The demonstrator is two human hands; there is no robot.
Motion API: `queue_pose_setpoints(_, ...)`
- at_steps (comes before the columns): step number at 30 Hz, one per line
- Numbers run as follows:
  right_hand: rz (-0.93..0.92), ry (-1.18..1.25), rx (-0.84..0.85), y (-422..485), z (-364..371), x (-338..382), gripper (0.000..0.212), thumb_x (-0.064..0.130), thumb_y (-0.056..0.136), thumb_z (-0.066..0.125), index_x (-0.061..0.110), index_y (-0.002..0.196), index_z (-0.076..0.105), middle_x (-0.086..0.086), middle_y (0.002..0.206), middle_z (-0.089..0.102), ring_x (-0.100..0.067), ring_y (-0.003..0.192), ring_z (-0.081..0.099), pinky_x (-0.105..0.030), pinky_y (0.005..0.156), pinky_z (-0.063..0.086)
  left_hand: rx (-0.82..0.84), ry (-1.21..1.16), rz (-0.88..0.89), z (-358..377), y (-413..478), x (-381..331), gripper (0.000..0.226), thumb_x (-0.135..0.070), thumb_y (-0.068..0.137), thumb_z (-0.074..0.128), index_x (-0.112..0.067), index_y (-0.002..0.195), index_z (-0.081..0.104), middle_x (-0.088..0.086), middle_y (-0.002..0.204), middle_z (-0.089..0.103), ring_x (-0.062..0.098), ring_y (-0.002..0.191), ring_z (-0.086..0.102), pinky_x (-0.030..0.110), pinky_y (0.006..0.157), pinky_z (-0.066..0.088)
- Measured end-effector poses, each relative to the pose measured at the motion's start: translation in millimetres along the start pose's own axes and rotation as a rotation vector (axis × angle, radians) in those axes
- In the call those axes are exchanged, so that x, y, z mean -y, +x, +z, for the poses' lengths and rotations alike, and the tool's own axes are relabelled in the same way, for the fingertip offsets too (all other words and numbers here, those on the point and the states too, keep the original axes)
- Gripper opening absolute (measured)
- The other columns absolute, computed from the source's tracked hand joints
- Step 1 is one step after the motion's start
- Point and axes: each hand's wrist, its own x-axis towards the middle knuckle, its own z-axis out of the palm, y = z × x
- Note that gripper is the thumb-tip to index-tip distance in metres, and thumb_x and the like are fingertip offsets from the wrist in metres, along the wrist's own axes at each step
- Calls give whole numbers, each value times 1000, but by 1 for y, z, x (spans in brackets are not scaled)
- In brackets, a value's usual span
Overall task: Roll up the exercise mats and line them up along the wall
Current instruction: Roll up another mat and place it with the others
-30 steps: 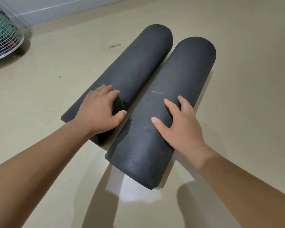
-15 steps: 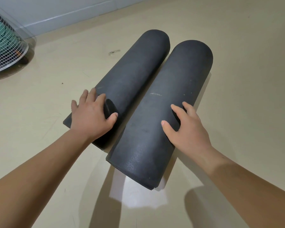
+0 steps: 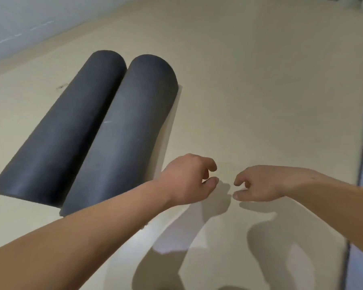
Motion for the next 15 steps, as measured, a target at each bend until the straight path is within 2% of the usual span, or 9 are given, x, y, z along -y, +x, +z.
queue_pose_setpoints(4,123,4,-27,-62,40,-85,63,66,101,50,35,156,44,10,151,53,-17,138,52,-35,111,43,109,-17,100,28,28,-83,39,-41,99,65,-23,133,68,-7,114,74,12,89,65,31,88,56)
queue_pose_setpoints(8,203,135,-116,-133,95,-173,59,65,102,48,35,152,48,12,140,60,-15,131,56,-36,109,46,259,77,241,56,50,-187,43,-39,99,65,-25,139,63,-7,124,69,10,94,63,29,90,54)
queue_pose_setpoints(12,327,402,-268,-184,172,-257,50,63,102,51,34,142,58,11,136,61,-16,123,58,-36,106,48,405,272,411,92,66,-305,49,-39,101,63,-24,147,55,-6,134,64,13,106,63,32,95,53)
queue_pose_setpoints(15,397,682,-372,-206,230,-306,41,54,102,59,27,131,68,7,118,63,-16,105,58,-28,96,46,487,409,496,138,72,-380,53,-39,102,59,-23,151,50,-3,139,61,17,115,59,31,95,50)
